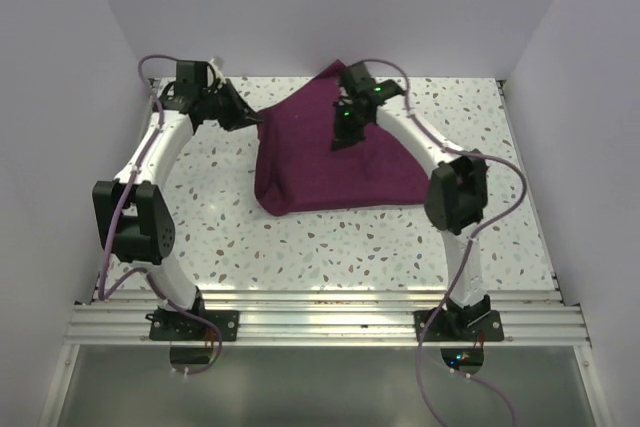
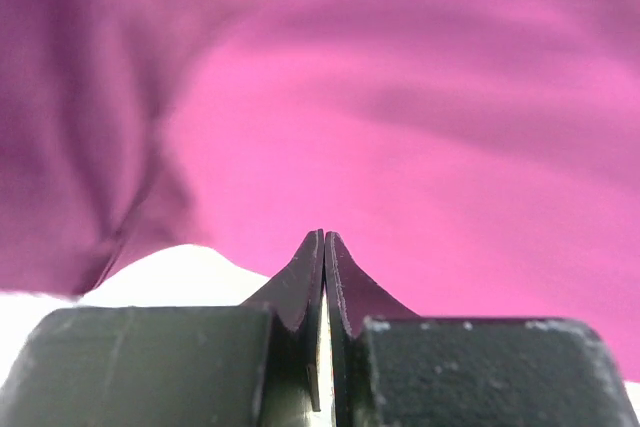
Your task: Prepare the surgical pack
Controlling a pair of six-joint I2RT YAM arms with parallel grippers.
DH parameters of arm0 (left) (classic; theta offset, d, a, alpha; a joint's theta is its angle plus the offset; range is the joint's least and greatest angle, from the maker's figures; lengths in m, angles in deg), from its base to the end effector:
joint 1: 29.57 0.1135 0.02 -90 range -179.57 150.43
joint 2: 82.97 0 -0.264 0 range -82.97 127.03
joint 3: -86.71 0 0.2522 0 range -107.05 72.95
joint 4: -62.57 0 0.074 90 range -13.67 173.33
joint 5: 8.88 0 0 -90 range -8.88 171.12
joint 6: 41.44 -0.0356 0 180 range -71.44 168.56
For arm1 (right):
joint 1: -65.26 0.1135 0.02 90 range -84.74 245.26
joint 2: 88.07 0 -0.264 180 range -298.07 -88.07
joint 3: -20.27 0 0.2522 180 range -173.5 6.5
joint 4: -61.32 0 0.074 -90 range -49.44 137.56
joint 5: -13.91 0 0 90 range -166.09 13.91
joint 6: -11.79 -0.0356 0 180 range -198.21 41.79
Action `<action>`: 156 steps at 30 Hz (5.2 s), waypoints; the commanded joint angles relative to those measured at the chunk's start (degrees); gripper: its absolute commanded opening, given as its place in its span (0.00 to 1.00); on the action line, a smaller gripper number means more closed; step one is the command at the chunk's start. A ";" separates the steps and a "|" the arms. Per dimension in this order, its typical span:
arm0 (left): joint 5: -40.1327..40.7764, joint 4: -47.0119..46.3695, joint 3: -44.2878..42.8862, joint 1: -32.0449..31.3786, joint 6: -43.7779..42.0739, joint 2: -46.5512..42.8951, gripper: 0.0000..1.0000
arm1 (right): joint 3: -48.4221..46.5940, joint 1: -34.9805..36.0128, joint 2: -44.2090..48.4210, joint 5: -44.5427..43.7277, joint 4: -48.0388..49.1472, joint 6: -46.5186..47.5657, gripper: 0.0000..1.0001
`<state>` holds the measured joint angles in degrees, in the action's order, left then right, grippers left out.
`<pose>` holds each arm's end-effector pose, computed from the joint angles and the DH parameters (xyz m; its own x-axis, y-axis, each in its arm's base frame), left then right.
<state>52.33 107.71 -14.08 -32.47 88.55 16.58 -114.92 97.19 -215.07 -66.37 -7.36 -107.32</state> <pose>0.3904 -0.0369 0.3064 -0.7818 -0.5243 -0.3374 -0.1455 0.6797 -0.7189 0.4061 0.2602 0.2653 -0.9332 -0.0166 -0.3589 -0.1578 0.9163 0.3680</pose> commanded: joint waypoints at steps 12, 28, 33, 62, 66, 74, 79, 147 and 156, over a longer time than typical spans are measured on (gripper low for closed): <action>-5.03 -5.53 -17.91 -12.74 10.72 13.65 0.00 | 22.99 -16.98 11.52 -4.44 5.44 5.29 0.00; -7.24 -9.58 -28.46 -20.39 16.08 26.48 0.00 | 20.18 -17.51 2.02 -2.77 6.05 6.69 0.00; -8.29 -11.34 -31.44 -21.88 17.75 29.91 0.00 | 20.27 -17.51 2.11 -2.07 6.31 6.08 0.00; -9.09 -9.67 -32.76 -25.05 15.47 38.17 0.06 | 16.66 -27.00 7.29 -1.10 1.30 6.69 0.00; -9.26 -10.19 -35.48 -24.96 15.30 39.75 0.12 | 17.36 -27.00 7.82 -0.75 1.30 6.60 0.00; -9.26 -9.32 -38.40 -24.00 13.55 39.94 0.62 | 16.75 -27.44 7.47 -0.40 0.69 6.25 0.00; -5.93 -4.42 -38.49 -21.98 5.12 33.62 0.69 | 15.96 -28.93 7.56 -0.66 -0.97 6.34 0.00; 9.55 4.31 -2.89 -6.86 -14.59 11.63 0.66 | 5.44 -25.87 14.17 -3.84 1.93 3.53 0.00; 9.02 2.82 0.54 -6.60 -13.01 11.90 0.65 | -7.59 -13.65 7.12 3.11 2.62 -2.71 0.00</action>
<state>62.25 111.62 -14.75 -39.44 74.34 28.17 -119.34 81.25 -204.52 -66.57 -3.05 -107.49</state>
